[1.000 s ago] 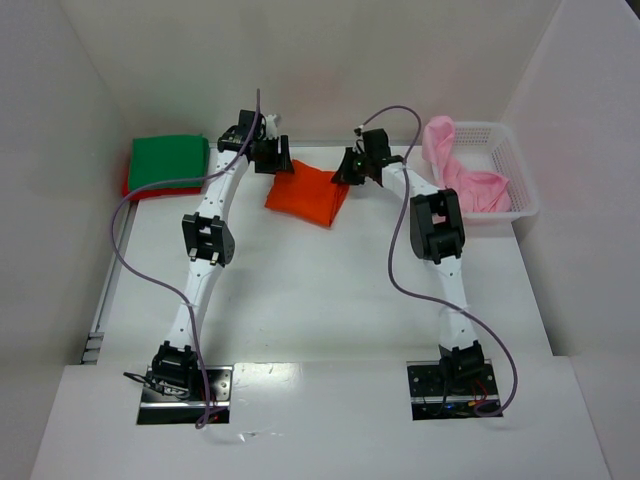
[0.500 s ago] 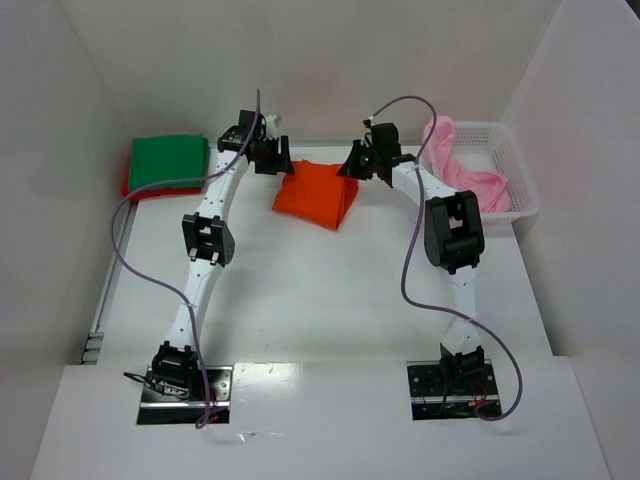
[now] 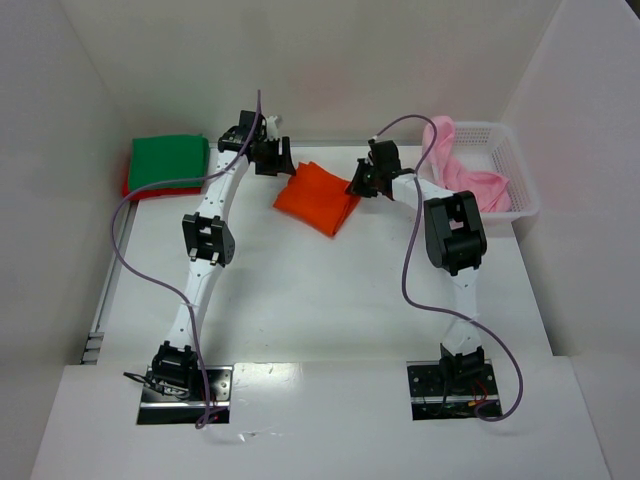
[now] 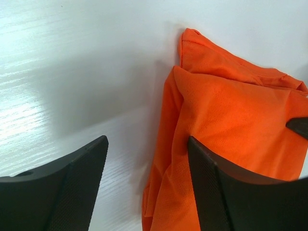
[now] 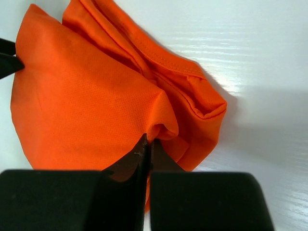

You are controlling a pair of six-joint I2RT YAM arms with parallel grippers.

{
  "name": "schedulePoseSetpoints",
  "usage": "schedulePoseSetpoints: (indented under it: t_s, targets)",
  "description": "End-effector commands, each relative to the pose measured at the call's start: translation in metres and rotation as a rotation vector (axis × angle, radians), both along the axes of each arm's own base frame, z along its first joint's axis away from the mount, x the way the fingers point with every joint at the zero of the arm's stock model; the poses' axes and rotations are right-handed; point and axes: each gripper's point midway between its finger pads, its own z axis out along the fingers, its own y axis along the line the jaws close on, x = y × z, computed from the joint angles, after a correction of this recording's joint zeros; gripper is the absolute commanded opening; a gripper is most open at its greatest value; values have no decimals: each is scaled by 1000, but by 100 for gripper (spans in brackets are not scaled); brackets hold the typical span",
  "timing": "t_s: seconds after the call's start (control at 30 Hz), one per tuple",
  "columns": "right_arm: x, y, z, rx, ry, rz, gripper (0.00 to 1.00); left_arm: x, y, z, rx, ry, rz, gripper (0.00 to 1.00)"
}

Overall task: Fold and stack the t-shirts
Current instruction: Fold the long partially folded tshirt into a neat square

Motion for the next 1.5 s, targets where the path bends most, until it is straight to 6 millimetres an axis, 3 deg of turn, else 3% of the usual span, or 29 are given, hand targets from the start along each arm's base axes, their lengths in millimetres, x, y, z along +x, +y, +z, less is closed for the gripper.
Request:
schedulePoseSetpoints:
  t_s: [0.0,0.1,0.2,0.23,0.3,0.33,0.43,0.53,0.57,0.63,0.67,0.7,0.73,0.77,0.83,0.93,0.97,1.0,1.03,1.07,1.23,1.27,1.3,1.4,1.47]
  targets:
    - [13,-4,48,8,-121,-58,0,-1,-2,10,-6,-22,-33,76]
    - [7,-7,47,1,-116,-65,0,-1,-2,16,-7,-31,-33,76]
    - [3,-15,39,-29,-101,-95,15,-2,-1,20,-2,-35,-39,77]
    - [0,-18,36,-42,-84,-103,31,-4,0,18,6,-26,-33,77]
    - [-2,-22,31,-61,-67,-118,40,-4,5,28,28,-42,-24,78]
    - [-2,-22,31,-61,-67,-118,52,-6,7,26,42,-34,-24,78]
    - [-4,-24,34,-70,-62,-125,81,-8,16,52,82,-67,3,80]
    - [-4,-28,58,-73,-109,-136,96,-12,22,84,110,-115,6,81]
    - [-3,-29,66,-74,-125,-144,100,-14,24,108,111,-151,14,82]
    - [-7,-31,82,-70,-157,-140,100,-20,28,120,126,-156,15,83]
    - [-7,-31,89,-74,-173,-134,100,-27,29,147,120,-190,18,83]
    - [-7,-32,94,-77,-186,-129,100,-32,31,155,127,-197,10,86]
    - [-7,-37,105,-72,-205,-139,100,-40,32,146,135,-152,6,87]
    - [-6,-39,105,-78,-206,-148,100,-48,34,171,136,-196,1,87]
    - [-9,-39,114,-73,-221,-149,100,-56,38,180,151,-203,2,90]
    - [-18,-42,110,-80,-202,-148,100,-81,39,183,179,-182,-18,90]
    - [-20,-42,105,-75,-186,-154,100,-88,38,203,180,-235,-13,91]
    - [-26,-44,99,-80,-172,-153,100,-99,40,173,194,-161,-21,91]
    - [-30,-44,92,-79,-153,-158,100,-108,34,168,190,-159,-50,91]
    - [-31,-44,95,-67,-157,-165,100,-112,29,189,158,-240,-80,91]
    - [-45,-49,75,-69,-123,-183,100,-148,-10,166,53,-366,-259,96]
    - [-46,-46,75,-58,-120,-169,100,-143,-21,180,30,-468,-277,99]
    - [-48,-44,72,-46,-111,-166,100,-146,-23,158,14,-439,-274,100]
    - [-49,-40,71,-20,-116,-155,100,-128,-33,145,-47,-465,-244,100]
    - [-47,-38,74,-3,-122,-154,100,-111,-36,122,-62,-434,-209,100]
